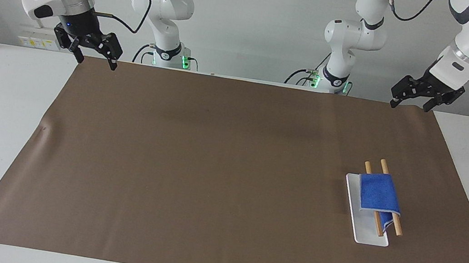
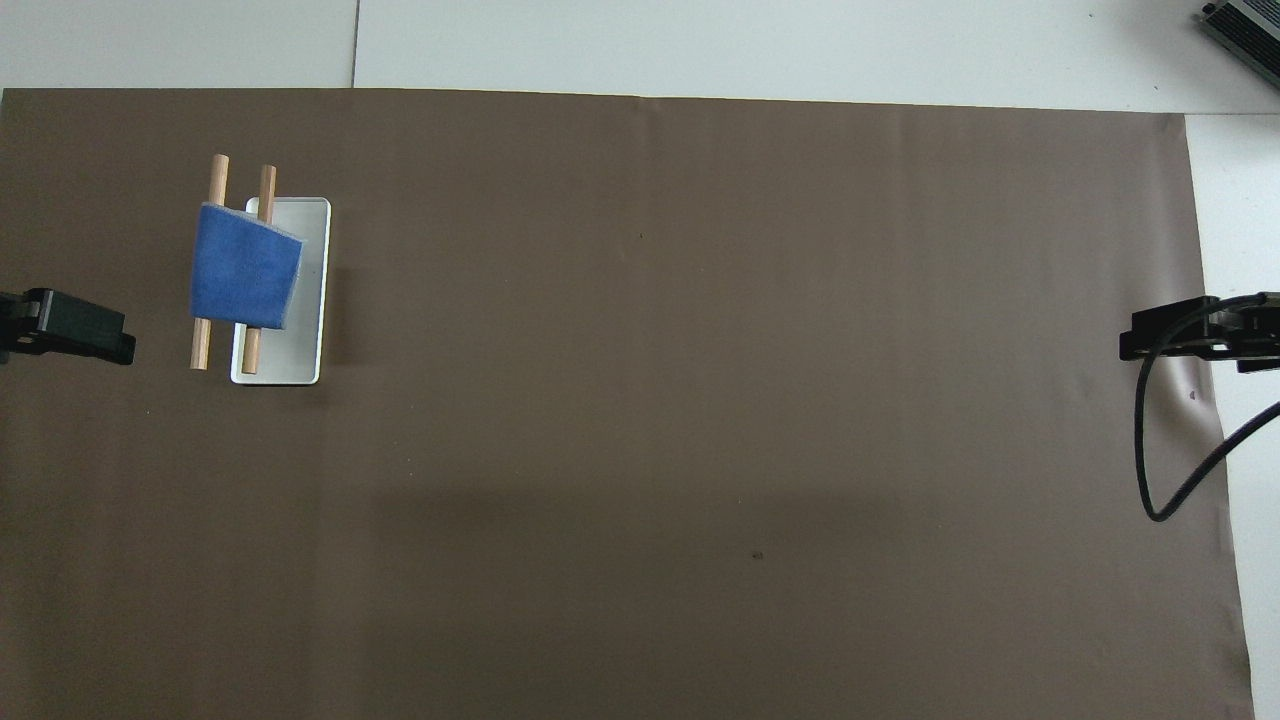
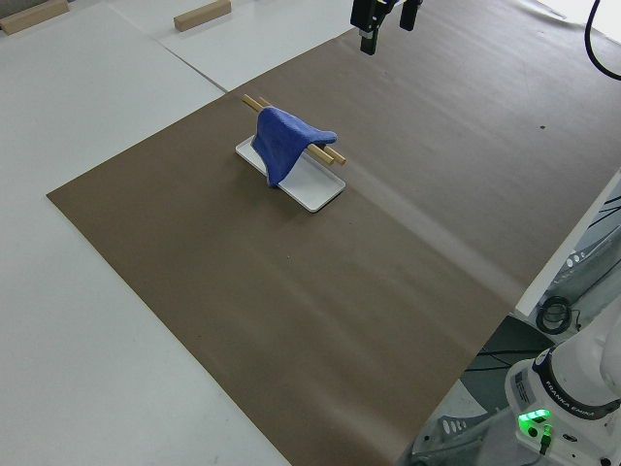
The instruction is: Right arm passes towel to left arm to hang
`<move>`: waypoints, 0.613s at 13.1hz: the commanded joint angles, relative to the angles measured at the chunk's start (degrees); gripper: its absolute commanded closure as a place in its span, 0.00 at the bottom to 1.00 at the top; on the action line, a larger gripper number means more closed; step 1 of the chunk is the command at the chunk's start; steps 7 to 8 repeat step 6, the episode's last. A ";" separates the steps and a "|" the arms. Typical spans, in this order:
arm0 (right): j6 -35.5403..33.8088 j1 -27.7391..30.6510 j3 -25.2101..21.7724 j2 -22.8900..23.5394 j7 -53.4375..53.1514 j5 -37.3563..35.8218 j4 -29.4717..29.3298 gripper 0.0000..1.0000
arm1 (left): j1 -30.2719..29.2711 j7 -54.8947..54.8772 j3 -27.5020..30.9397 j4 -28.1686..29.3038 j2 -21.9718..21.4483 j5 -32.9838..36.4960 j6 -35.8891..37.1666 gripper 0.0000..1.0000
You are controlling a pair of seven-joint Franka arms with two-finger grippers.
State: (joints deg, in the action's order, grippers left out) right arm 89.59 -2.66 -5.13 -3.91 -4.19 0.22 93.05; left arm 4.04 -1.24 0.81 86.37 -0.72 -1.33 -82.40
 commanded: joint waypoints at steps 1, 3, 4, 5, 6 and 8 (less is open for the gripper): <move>-0.29 0.63 0.73 -0.75 0.67 -0.84 0.82 0.00 | -0.43 -1.40 -0.37 1.96 -1.39 1.25 -1.80 0.00; -0.21 0.63 0.65 -0.75 0.67 -0.84 0.82 0.00 | -0.43 -0.96 -0.37 1.96 -1.39 1.25 -1.97 0.00; -0.20 0.63 0.73 -0.75 0.76 -0.84 0.82 0.00 | -0.43 -0.87 -0.37 1.96 -1.39 1.25 -1.97 0.00; -0.29 0.63 0.65 -0.75 0.76 -0.84 0.99 0.00 | -0.43 -0.78 -0.37 1.96 -1.39 1.25 -1.97 0.00; -0.21 0.63 0.64 -0.75 0.76 -0.84 1.08 0.00 | -0.43 -0.78 -0.37 1.96 -1.39 1.25 -2.06 0.00; -0.21 0.63 0.64 -0.75 0.76 -0.84 1.08 0.00 | -0.43 -0.78 -0.37 1.96 -1.39 1.25 -2.06 0.00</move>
